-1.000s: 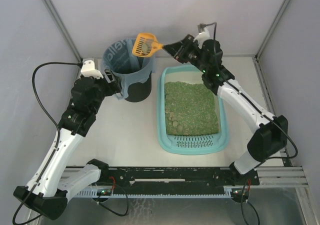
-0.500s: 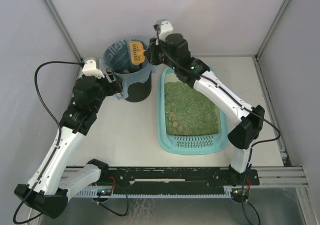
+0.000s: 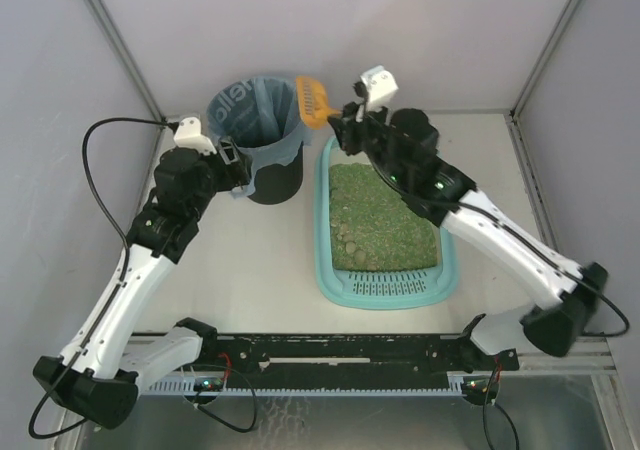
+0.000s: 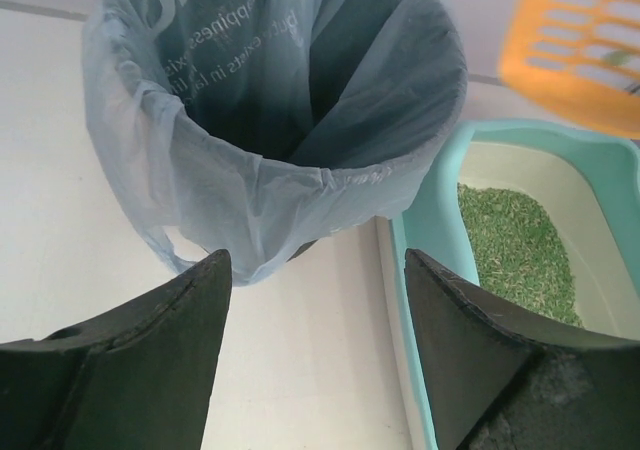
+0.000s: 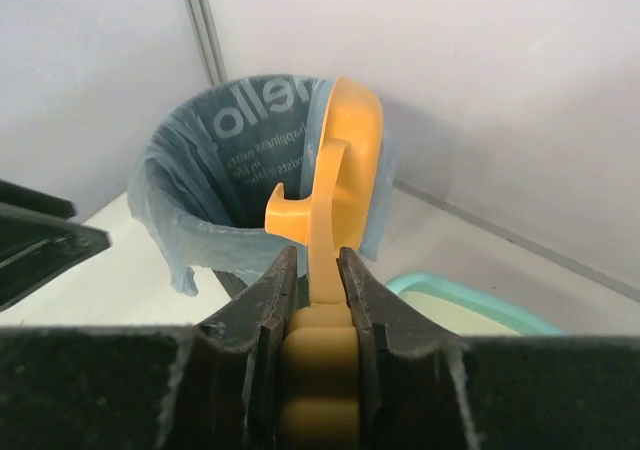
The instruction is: Clean the litter box
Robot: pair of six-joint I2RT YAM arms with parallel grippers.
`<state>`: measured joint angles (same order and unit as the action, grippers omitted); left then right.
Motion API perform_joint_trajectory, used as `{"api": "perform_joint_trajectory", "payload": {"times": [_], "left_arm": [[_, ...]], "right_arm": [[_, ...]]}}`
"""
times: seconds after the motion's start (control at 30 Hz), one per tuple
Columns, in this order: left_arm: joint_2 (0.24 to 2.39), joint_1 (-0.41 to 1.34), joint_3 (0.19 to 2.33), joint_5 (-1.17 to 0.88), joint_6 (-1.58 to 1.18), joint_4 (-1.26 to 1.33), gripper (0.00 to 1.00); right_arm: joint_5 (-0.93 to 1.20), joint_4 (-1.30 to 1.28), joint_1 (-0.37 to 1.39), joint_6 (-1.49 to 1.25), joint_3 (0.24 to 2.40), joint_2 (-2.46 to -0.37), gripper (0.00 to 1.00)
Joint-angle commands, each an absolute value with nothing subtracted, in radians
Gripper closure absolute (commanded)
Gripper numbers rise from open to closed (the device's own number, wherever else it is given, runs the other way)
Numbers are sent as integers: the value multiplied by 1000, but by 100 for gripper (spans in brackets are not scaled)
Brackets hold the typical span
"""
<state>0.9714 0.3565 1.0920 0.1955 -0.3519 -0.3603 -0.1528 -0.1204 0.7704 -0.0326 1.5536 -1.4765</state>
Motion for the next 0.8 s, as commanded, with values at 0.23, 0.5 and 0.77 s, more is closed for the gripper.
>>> {"api": "perform_joint_trajectory", "payload": {"times": [0.23, 0.5, 0.77], "left_arm": [[1032, 423, 1107, 133, -367, -347, 27], [1083, 633, 1117, 245, -304, -372, 28], [1141, 830, 1126, 337, -247, -392, 28]], "right_arm": [[-406, -34, 747, -94, 1121, -959, 100], [-210, -289, 494, -328, 1020, -855, 100], [-96, -530, 425, -294, 1053, -931, 100]]}}
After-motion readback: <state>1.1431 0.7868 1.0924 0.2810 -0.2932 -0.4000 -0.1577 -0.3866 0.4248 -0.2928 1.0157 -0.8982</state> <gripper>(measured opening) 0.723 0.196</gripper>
